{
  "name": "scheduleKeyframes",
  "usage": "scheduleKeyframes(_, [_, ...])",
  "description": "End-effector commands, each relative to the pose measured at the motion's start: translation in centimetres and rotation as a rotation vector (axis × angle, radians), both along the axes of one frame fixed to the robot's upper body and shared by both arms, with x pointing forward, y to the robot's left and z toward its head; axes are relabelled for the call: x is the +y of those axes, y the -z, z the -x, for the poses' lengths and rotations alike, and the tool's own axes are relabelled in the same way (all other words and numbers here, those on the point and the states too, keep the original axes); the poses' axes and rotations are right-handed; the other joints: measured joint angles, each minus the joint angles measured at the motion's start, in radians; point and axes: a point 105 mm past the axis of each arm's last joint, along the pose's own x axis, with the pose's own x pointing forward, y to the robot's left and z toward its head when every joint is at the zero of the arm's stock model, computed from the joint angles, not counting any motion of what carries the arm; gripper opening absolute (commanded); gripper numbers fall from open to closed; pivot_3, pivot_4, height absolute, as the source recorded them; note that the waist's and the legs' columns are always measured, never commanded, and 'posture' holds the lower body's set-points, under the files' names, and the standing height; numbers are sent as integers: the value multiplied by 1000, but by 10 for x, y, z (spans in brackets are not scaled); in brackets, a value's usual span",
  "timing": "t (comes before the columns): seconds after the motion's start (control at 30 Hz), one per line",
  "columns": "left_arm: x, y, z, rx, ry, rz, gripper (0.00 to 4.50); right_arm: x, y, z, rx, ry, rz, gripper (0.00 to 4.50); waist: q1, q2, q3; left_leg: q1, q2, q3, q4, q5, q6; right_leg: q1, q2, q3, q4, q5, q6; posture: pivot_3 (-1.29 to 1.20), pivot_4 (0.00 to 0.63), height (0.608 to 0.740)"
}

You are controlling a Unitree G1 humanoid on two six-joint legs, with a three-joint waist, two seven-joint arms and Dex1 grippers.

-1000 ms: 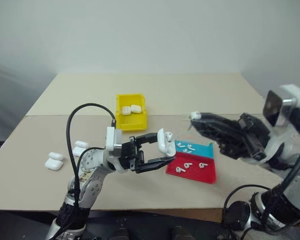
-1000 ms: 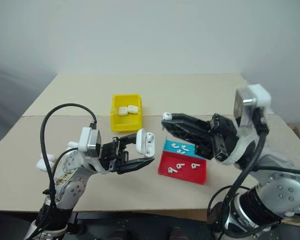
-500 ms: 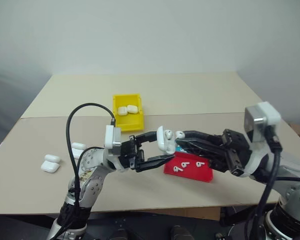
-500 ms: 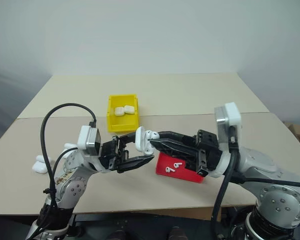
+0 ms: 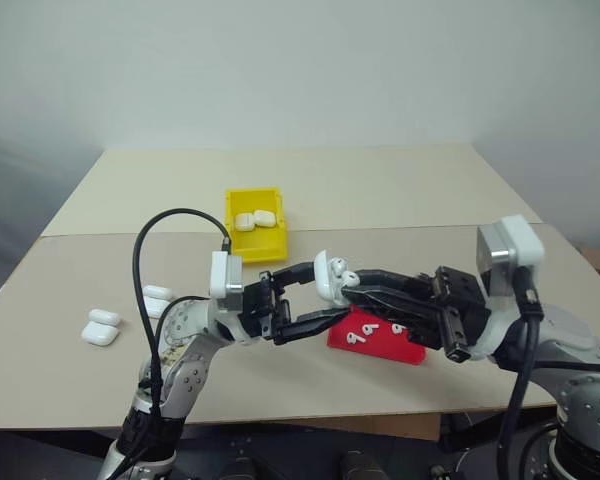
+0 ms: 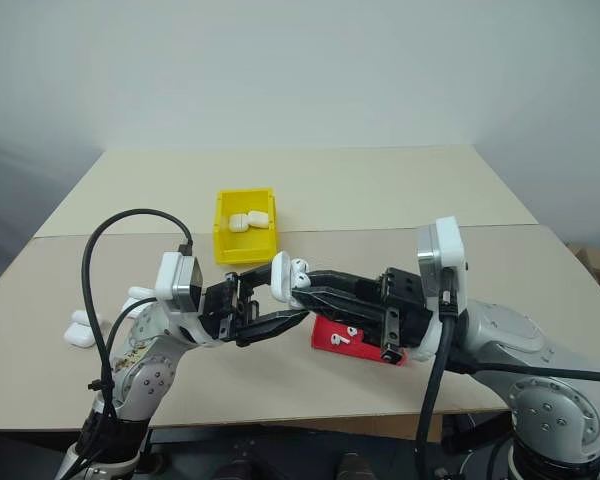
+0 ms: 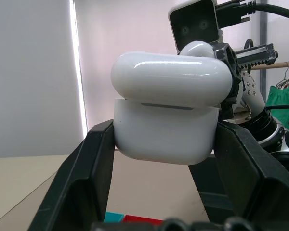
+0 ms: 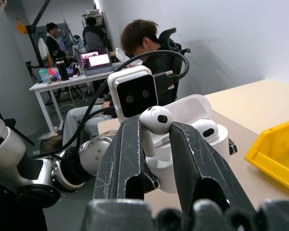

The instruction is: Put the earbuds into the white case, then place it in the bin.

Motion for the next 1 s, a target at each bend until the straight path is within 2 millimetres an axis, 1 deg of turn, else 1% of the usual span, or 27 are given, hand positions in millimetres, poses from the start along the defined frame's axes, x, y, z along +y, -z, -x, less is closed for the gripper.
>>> scheduleKeyframes(0.03, [-2,-7,8,-38,17,10,2800,2,-6,4,-41,-9,-17,662,0,0,0,0,0,0,0,0,0,0,0,0,0,0,0,0,150,740])
scheduleKeyframes(0.3, [-3,-4,8,-34,19,7,2800,3,-4,3,-55,-3,-14,662,1,0,0,0,0,0,0,0,0,0,0,0,0,0,0,0,150,740])
scheduleKeyframes(0.73, [-4,-3,8,-36,17,11,2800,-3,-1,0,-63,28,3,662,2,0,0,0,0,0,0,0,0,0,0,0,-1,0,0,0,150,740])
scheduleKeyframes(1.0, [-3,-3,7,-36,10,11,2800,0,-1,2,-98,20,13,662,3,0,0,0,0,0,0,0,0,0,0,0,-1,0,0,0,150,740])
